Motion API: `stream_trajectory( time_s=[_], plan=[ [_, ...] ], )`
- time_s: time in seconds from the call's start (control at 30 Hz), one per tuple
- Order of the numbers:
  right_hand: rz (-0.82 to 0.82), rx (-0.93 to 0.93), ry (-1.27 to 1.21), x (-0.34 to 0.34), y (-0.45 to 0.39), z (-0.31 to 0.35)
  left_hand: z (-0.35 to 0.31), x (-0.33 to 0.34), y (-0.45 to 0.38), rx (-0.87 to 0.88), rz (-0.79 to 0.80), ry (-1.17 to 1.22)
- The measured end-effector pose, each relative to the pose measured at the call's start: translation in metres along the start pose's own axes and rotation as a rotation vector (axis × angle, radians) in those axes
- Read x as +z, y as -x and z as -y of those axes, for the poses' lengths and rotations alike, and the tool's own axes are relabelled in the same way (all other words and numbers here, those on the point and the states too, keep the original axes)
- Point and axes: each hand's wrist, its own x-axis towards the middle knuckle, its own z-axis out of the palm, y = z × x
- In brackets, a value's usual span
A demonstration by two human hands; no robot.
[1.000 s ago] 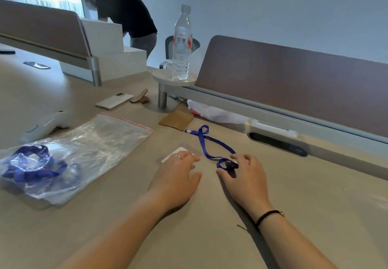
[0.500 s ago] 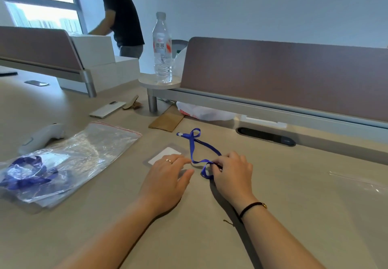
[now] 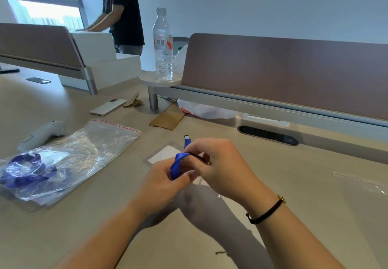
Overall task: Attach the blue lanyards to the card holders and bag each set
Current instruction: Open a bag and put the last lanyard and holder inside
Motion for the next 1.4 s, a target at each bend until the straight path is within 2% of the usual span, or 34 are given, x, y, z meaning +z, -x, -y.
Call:
stream_trajectory(
  time_s=[0.17, 0.23, 0.37, 0.5, 0.57, 0.63, 0.7, 0.8, 0.97, 1.13, 1.2, 1.3, 1.4],
  plan=[
    [-0.138, 0.241, -0.427, -0.008, -0.005, -0.015, 0.005, -0.003, -0.001, -0.100, 0.036, 0.101],
    [-0.086, 0.317, -0.528, -0.018, -0.005, -0.023, 0.003, -0.007, -0.001, -0.129, 0.001, 0.152],
    [0.140, 0.341, -0.586, -0.033, 0.001, -0.036, -0.003, -0.014, 0.003, -0.167, 0.072, 0.216],
    [0.059, 0.374, -0.667, -0.046, 0.005, -0.050, -0.007, -0.021, 0.001, -0.212, -0.020, 0.449],
    [0.129, 0.395, -0.542, -0.049, 0.007, -0.057, -0.011, -0.024, 0.000, -0.203, -0.061, 0.449],
    [0.288, 0.442, -0.336, -0.044, 0.007, -0.061, -0.015, -0.026, 0.000, -0.171, -0.096, 0.364],
    [0.423, 0.463, -0.139, -0.033, 0.007, -0.063, -0.024, -0.028, -0.002, -0.092, -0.128, 0.080],
    [0.501, 0.481, -0.122, -0.021, 0.005, -0.060, -0.047, -0.033, -0.010, 0.011, -0.103, -0.254],
    [0.450, 0.440, -0.337, -0.008, 0.002, -0.051, -0.088, -0.031, -0.027, 0.085, -0.005, -0.405],
    [0.465, 0.458, -0.624, -0.002, 0.007, -0.039, -0.131, -0.023, -0.040, 0.146, 0.022, -0.511],
    [0.439, 0.470, -0.786, 0.001, 0.010, -0.038, -0.147, -0.018, -0.042, 0.123, 0.038, -0.456],
    [0.420, 0.465, -1.055, 0.005, 0.018, -0.025, -0.167, -0.012, -0.039, 0.048, 0.077, -0.224],
    [0.524, 0.456, -1.167, 0.007, 0.029, -0.013, -0.176, -0.013, -0.036, 0.015, 0.047, -0.073]
  ],
)
